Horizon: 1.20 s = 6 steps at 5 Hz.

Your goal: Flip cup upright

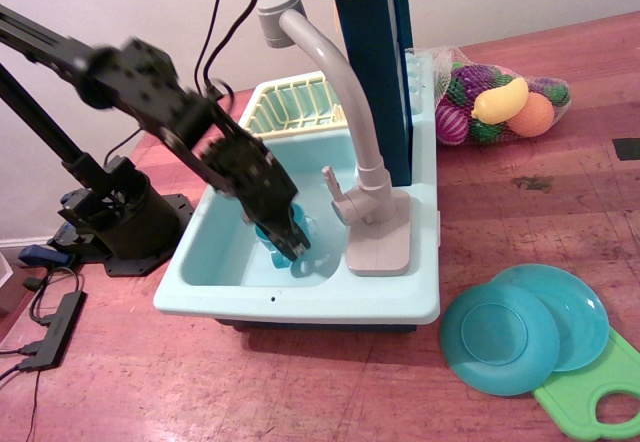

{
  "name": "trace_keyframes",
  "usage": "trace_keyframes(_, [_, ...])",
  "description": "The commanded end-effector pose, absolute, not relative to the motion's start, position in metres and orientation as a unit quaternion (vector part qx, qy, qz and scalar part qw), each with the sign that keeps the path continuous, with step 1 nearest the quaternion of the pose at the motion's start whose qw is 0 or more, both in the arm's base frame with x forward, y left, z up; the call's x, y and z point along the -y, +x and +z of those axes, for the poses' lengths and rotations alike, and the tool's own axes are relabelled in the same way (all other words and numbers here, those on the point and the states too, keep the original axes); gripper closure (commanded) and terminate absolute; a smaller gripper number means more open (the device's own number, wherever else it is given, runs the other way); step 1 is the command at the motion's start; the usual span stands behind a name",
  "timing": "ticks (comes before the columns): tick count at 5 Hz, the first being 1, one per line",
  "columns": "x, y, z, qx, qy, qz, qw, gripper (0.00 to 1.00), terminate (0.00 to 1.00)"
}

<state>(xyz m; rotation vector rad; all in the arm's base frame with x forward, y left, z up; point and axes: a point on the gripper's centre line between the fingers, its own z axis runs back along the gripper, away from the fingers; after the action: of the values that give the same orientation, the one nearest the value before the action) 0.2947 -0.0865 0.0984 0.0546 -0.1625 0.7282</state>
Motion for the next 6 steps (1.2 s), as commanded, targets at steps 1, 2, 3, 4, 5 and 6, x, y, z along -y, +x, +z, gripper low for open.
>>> trace_keyframes(1, [0.081,0.306,0.143,0.103,0.019,0.342,0.934,0.00,0.00])
trace_keyframes(2, [0.082,0.314,0.152,0.101,0.024,0.333,0.937,0.00,0.00])
trace_keyframes(3, [0.085,0.318,0.166,0.085,0.022,0.309,0.947,0.00,0.00])
trace_keyframes(4, [0.085,0.318,0.166,0.085,0.022,0.309,0.947,0.00,0.00])
trace_keyframes(5, [0.085,0.318,0.166,0.085,0.022,0.309,0.947,0.00,0.00])
trace_keyframes(6, [0.085,0.318,0.166,0.085,0.022,0.309,0.947,0.00,0.00])
